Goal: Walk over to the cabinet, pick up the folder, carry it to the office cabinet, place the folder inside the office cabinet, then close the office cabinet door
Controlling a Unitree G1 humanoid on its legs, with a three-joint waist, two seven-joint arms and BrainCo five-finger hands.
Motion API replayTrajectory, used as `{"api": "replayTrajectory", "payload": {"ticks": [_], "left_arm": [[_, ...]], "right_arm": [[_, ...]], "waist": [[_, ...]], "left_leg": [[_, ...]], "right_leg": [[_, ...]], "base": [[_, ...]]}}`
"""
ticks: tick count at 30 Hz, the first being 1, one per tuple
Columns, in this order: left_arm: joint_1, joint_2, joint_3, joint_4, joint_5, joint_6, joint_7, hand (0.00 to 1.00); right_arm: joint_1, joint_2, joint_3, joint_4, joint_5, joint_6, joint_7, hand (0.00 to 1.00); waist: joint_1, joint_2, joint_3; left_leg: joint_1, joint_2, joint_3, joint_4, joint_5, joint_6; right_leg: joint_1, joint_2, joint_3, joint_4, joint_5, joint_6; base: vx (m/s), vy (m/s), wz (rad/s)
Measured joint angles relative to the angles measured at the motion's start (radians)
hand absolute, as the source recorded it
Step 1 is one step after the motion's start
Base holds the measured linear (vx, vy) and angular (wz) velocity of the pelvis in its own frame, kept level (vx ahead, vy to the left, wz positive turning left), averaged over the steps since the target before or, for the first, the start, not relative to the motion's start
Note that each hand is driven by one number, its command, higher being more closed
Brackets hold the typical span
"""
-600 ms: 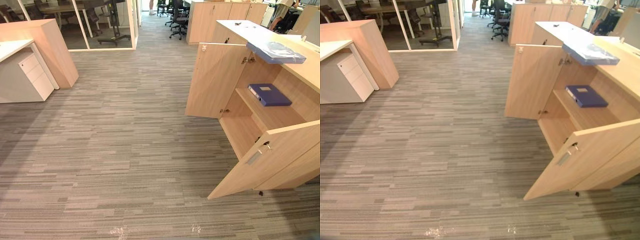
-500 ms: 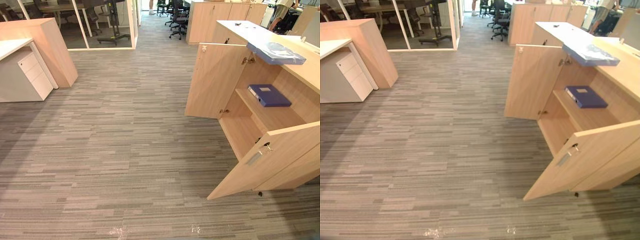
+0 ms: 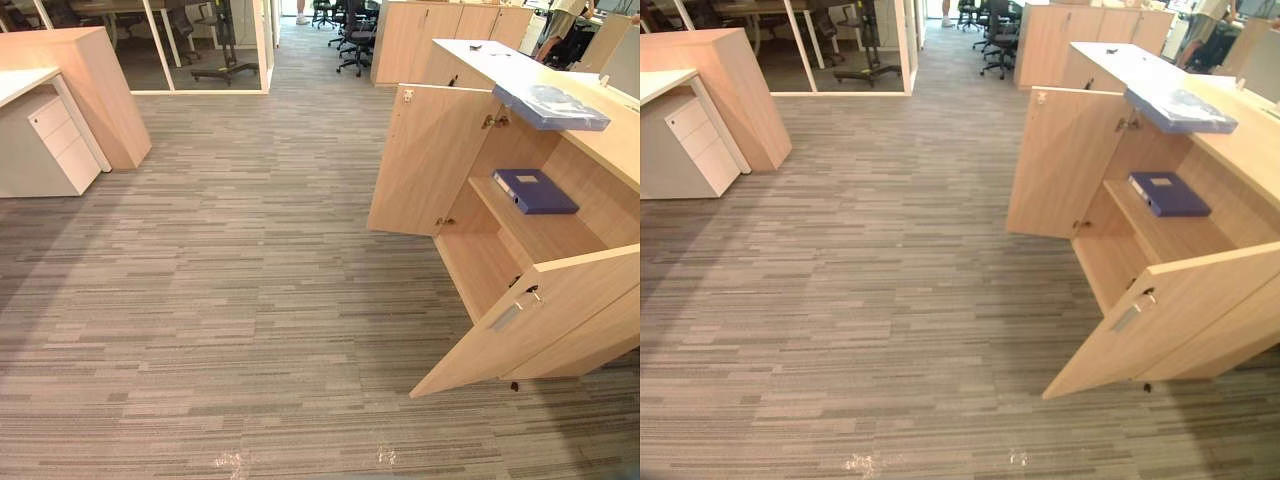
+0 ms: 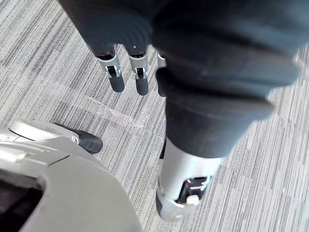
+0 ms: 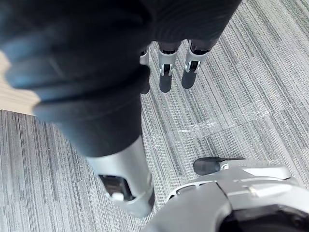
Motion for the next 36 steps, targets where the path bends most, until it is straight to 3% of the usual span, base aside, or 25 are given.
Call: {"api": "replayTrajectory", "payload": {"ticks": [9,20,22,24,25,27,29,32,33,34,35,36], "left_arm": [[-0.01,0.007,-0.002,-0.008,0.152,-0.016,0.088,0.0],[-0.008,0.01,-0.005,-0.007,0.11,-0.023,0.09,0.0],[-0.012,0.016,-0.002,-0.008,0.089,-0.022,0.073,0.0],[-0.019,0.008,0.029,-0.025,0.059,-0.022,0.071,0.0],[-0.018,0.003,0.047,-0.035,0.051,-0.022,0.072,0.0],[-0.012,-0.026,0.118,-0.068,0.02,-0.025,0.076,0.0],[-0.01,-0.031,0.128,-0.068,0.011,-0.026,0.077,0.0],[-0.01,-0.03,0.125,-0.068,0.0,-0.026,0.076,0.0],[-0.011,-0.03,0.125,-0.068,-0.004,-0.027,0.075,0.0],[-0.011,-0.031,0.123,-0.068,-0.011,-0.027,0.076,0.0],[-0.009,-0.038,0.12,-0.069,-0.013,-0.029,0.076,0.0],[-0.01,-0.03,0.117,-0.076,-0.017,-0.031,0.077,0.0]], "right_arm": [[-0.001,0.009,0.0,-0.001,0.003,-0.01,-0.015,0.0],[0.001,0.019,-0.018,0.0,0.019,-0.018,-0.021,0.0],[-0.003,0.022,-0.019,0.0,0.02,-0.019,-0.019,0.0],[-0.017,0.022,-0.029,0.001,0.021,-0.019,-0.016,0.0],[-0.019,0.023,-0.029,0.001,0.021,-0.019,-0.016,0.0],[-0.024,0.021,-0.026,-0.005,0.022,-0.019,-0.016,0.0],[-0.026,0.021,-0.026,-0.004,0.022,-0.018,-0.017,0.0],[-0.036,0.022,-0.029,-0.002,0.022,-0.019,-0.017,0.0],[-0.034,0.022,-0.032,-0.002,0.022,-0.019,-0.017,0.0],[-0.021,0.024,-0.051,-0.002,0.023,-0.02,-0.019,0.0],[-0.013,0.022,-0.063,-0.002,0.024,-0.02,-0.02,0.0],[-0.017,0.034,-0.081,-0.002,0.024,-0.019,-0.022,0.0]], "waist": [[-0.001,-0.015,0.01],[-0.001,-0.022,0.016],[-0.002,-0.03,0.026],[-0.001,-0.023,0.069],[0.0,-0.026,0.078],[0.012,-0.023,0.103],[0.013,-0.024,0.102],[0.014,-0.025,0.1],[0.012,-0.025,0.1],[0.009,-0.024,0.092],[0.01,-0.014,0.08],[0.009,-0.031,0.067]], "left_leg": [[0.0,-0.002,-0.002,-0.005,0.0,0.0],[-0.004,-0.004,-0.018,-0.002,-0.001,0.001],[-0.055,-0.007,-0.022,0.09,-0.048,0.001],[-0.171,0.016,0.006,0.372,-0.152,-0.049],[-0.202,0.022,0.023,0.449,-0.159,-0.059],[-0.348,0.078,0.095,0.757,-0.19,-0.057],[-0.394,0.114,0.116,0.755,-0.234,-0.036],[-0.401,0.119,0.102,0.474,-0.194,-0.027],[-0.399,0.116,0.098,0.35,-0.137,-0.027],[-0.377,0.101,0.117,0.29,-0.037,-0.041],[-0.363,0.091,0.141,0.267,0.022,-0.029],[-0.355,0.059,0.181,0.26,0.047,0.011]], "right_leg": [[0.002,0.0,-0.002,-0.007,0.0,0.0],[0.007,-0.002,-0.027,-0.009,-0.004,0.0],[-0.004,-0.006,-0.035,0.001,-0.028,-0.015],[0.002,-0.006,-0.065,0.037,-0.061,-0.035],[0.005,-0.006,-0.063,0.045,-0.065,-0.038],[0.028,-0.002,-0.041,0.079,-0.076,-0.04],[0.038,-0.011,-0.027,0.086,-0.083,-0.034],[0.044,-0.063,0.007,0.084,-0.099,0.006],[0.054,-0.096,0.012,0.085,-0.111,0.034],[0.059,-0.137,0.016,0.09,-0.126,0.071],[0.061,-0.157,0.017,0.096,-0.133,0.089],[0.058,-0.2,0.017,0.1,-0.134,0.11]], "base": [[0.0,0.0,0.0],[0.0,0.001,0.04],[-0.03,0.018,0.11],[-0.05,0.035,0.15],[-0.02,0.035,0.0],[0.06,0.037,-0.21],[0.13,0.073,-0.27],[0.2,0.202,-0.34],[0.29,0.313,-0.17],[0.31,0.341,-0.15],[0.34,0.394,-0.21],[0.35,0.386,-0.31]]}}
